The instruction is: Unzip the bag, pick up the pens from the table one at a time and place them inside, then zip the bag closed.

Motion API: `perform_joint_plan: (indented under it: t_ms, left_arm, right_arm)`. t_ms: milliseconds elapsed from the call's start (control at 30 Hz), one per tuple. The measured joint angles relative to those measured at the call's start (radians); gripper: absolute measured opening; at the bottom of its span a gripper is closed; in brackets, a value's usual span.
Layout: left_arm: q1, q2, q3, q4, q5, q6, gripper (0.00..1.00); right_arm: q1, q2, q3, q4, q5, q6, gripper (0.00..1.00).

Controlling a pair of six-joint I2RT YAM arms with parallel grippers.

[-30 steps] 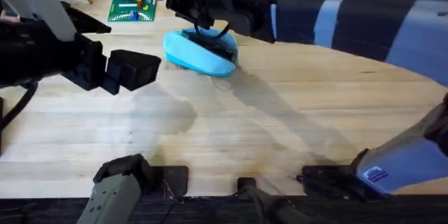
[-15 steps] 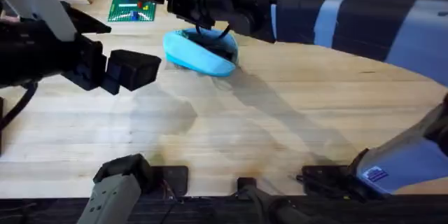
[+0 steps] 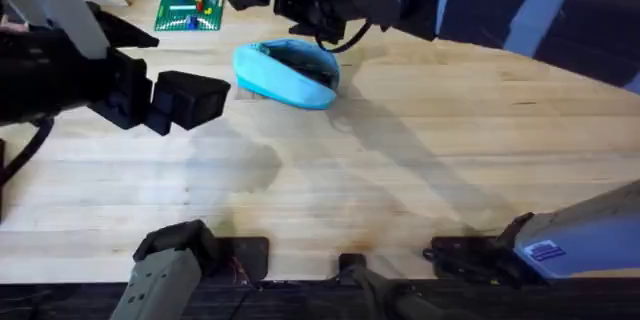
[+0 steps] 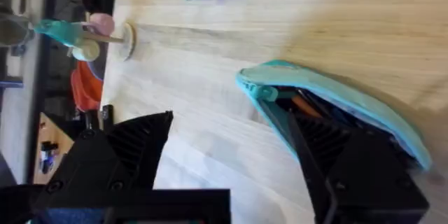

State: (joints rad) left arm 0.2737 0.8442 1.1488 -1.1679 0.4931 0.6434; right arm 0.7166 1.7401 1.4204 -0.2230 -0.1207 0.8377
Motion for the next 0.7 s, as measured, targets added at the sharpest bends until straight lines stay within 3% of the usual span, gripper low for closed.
perform_joint_plan:
  t_ms: [267,700]
  left_arm:
    - [0.0,0.0,0.0,0.0,0.0,0.0,0.996]
    - [0.0,0.0,0.0,0.0,0.0,0.0,0.996]
  right_arm:
    - [-0.004,-0.002,0.001,-0.089,0.0,-0.001,0.997]
    - [-0.004,-0.002,0.001,-0.093,0.0,0.047,0.997]
